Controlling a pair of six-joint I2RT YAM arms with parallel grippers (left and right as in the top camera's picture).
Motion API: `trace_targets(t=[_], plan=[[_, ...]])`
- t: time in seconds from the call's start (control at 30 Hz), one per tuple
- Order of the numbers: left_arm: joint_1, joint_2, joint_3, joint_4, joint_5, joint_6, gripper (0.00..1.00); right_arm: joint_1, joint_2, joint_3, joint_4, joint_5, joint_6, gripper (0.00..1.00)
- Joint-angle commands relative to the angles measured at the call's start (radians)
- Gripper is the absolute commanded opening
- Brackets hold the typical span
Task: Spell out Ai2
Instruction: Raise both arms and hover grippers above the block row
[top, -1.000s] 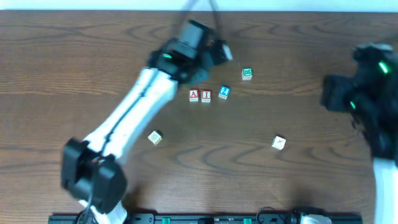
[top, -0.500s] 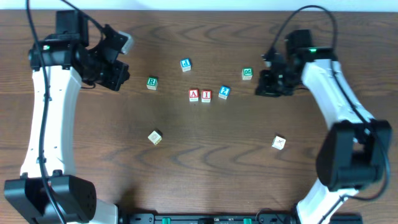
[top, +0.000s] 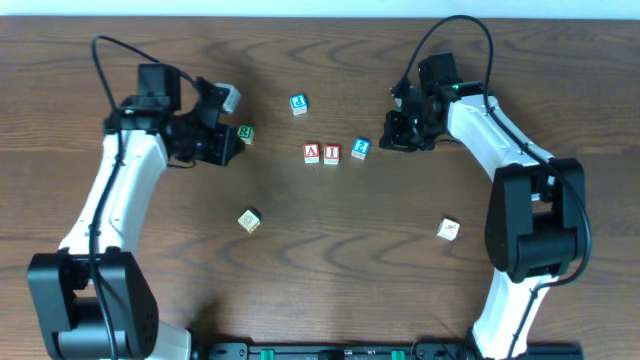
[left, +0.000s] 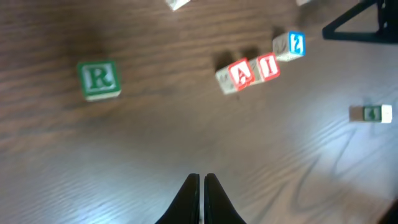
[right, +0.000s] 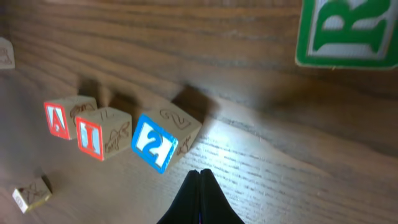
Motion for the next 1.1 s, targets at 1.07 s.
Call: trace_targets(t=[1.07], plan=[[-0.074, 0.004, -0.016, 0.068, -0.056, -0.095, 0.06, 0.073, 0.071, 0.002, 0.113, 0.019, 0.056, 0.01]])
